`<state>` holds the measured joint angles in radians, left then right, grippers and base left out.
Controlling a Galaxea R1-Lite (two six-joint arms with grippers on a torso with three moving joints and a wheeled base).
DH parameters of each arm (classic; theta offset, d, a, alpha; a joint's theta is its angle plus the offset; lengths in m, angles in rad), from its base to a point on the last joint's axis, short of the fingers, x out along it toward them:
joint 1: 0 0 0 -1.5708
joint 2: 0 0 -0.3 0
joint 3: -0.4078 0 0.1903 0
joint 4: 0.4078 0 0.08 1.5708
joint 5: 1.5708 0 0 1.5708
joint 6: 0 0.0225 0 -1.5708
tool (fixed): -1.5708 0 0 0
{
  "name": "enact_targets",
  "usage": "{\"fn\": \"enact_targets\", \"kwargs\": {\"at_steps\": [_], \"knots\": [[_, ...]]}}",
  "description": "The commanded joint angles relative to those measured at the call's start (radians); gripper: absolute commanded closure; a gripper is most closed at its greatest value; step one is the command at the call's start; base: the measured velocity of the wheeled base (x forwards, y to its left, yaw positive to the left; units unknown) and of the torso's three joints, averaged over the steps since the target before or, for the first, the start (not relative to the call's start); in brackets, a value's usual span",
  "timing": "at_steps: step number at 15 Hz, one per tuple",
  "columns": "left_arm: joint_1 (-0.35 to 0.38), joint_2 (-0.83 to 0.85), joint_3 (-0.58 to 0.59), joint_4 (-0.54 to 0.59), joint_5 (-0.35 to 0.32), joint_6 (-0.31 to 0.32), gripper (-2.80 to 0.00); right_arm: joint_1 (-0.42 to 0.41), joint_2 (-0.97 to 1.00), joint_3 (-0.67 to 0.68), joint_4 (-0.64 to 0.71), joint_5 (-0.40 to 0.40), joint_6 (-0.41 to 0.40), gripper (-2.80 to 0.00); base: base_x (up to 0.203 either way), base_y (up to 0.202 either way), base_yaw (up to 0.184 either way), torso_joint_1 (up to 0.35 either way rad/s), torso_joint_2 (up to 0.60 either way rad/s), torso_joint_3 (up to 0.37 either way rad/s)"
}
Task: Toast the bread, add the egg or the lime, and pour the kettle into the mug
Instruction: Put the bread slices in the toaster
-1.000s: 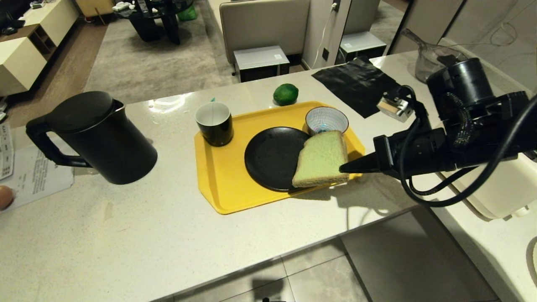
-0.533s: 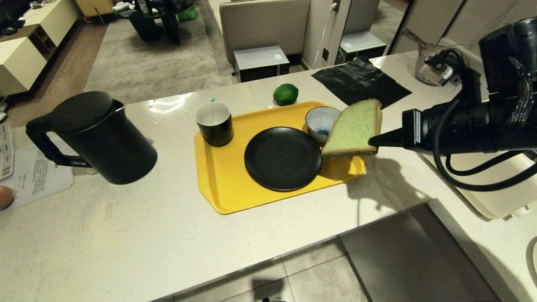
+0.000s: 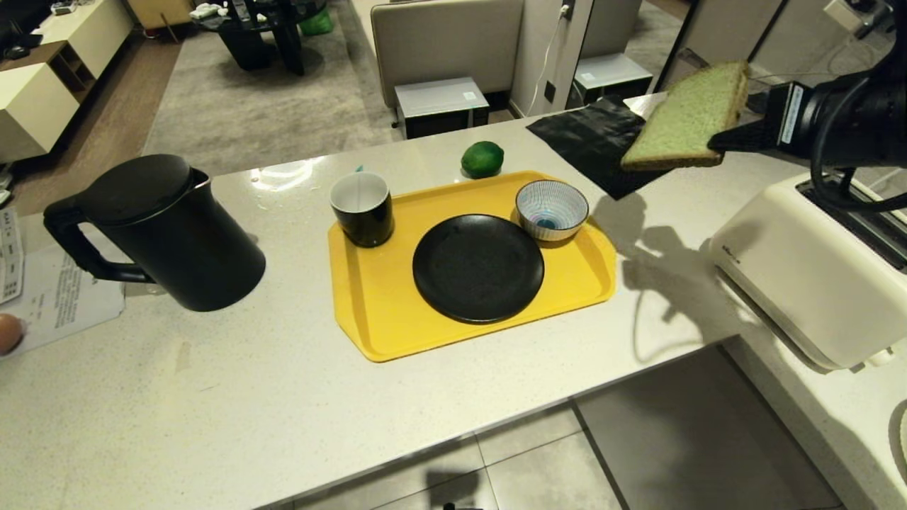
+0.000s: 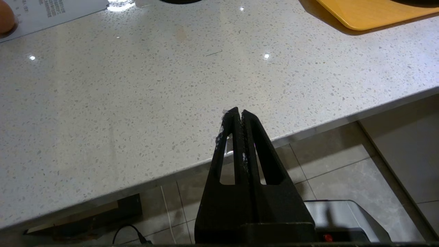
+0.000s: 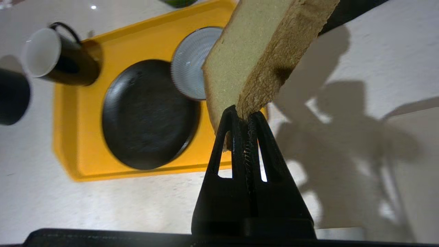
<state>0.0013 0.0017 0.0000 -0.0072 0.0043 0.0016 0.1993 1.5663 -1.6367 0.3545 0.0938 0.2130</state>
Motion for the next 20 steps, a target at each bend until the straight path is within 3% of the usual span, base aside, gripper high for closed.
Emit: {"fn": "enact_targets", "kwargs": {"at_steps": [1,12,16,20], "knots": [[0.0,0.0,0.0,0.0,0.0,-0.001,0.0,-0.067,-0.019,-0.005,0.001,0.0,-0.028,0.0,0.0,0.0,0.0,0.0,0.0,0.0],[0.0,0.0,0.0,0.0,0.0,0.0,0.0,-0.47,-0.107,0.009,-0.007,0.047,-0.362,0.0,0.0,0.0,0.0,0.0,0.0,0.0],[0.0,0.0,0.0,0.0,0.0,0.0,0.0,-0.575,-0.115,0.005,-0.057,0.086,-0.46,0.0,0.0,0.0,0.0,0.0,0.0,0.0],[0.0,0.0,0.0,0.0,0.0,0.0,0.0,-0.613,-0.108,0.035,-0.103,0.088,-0.574,0.0,0.0,0.0,0.0,0.0,0.0,0.0]]}}
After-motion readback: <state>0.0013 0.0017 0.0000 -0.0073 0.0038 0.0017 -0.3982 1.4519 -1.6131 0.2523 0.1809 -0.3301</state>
